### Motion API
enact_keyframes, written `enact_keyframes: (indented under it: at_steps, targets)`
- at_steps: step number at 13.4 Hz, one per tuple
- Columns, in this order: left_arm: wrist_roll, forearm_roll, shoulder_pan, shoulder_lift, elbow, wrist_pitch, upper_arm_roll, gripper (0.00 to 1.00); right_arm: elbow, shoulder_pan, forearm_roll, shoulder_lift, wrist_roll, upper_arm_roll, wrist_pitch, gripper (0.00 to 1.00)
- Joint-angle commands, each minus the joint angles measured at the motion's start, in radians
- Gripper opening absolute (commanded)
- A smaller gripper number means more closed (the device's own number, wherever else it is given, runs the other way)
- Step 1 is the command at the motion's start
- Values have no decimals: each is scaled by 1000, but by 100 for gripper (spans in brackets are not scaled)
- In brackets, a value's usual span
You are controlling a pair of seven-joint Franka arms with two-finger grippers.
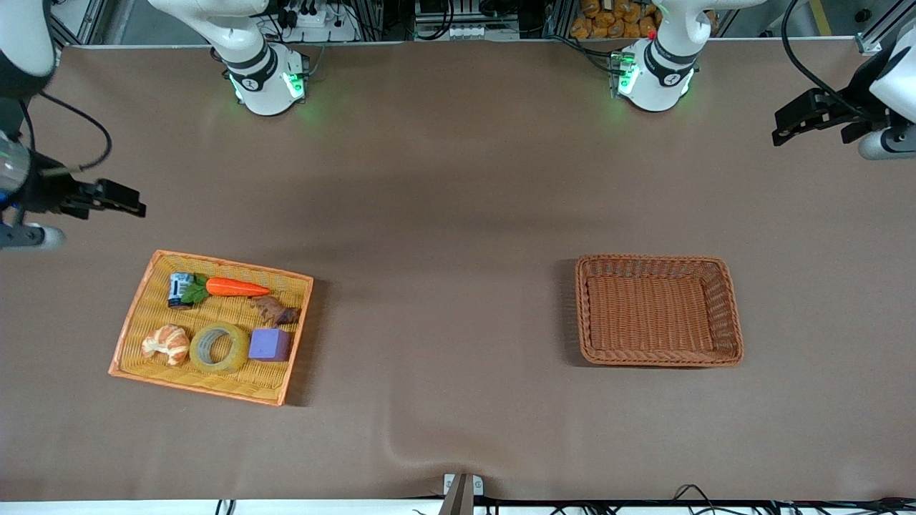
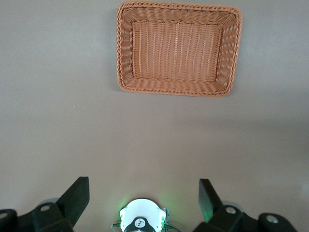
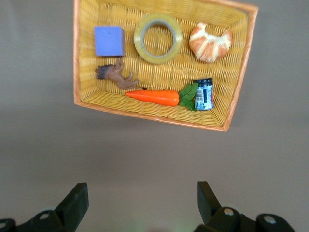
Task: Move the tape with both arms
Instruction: 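Reach the right gripper toward the tape roll in the yellow tray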
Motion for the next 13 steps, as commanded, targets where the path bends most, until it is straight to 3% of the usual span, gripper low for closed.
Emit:
enact_keyframes:
  at_steps: [1, 5, 8, 13]
  targets:
    - [21, -14, 7, -29, 5, -24, -2, 100, 18, -9, 7, 113, -13, 0, 52, 100]
    - [7, -14, 2, -26, 1, -24, -21, 100, 19, -38, -7, 305, -16, -3, 206, 100]
    - [18, -14, 2, -26, 1, -24, -22, 100, 22, -17, -19, 423, -14, -5, 412, 100]
    - [23, -13, 5, -24, 2, -22, -21, 100, 27, -30, -56, 532, -88, -5, 632, 100]
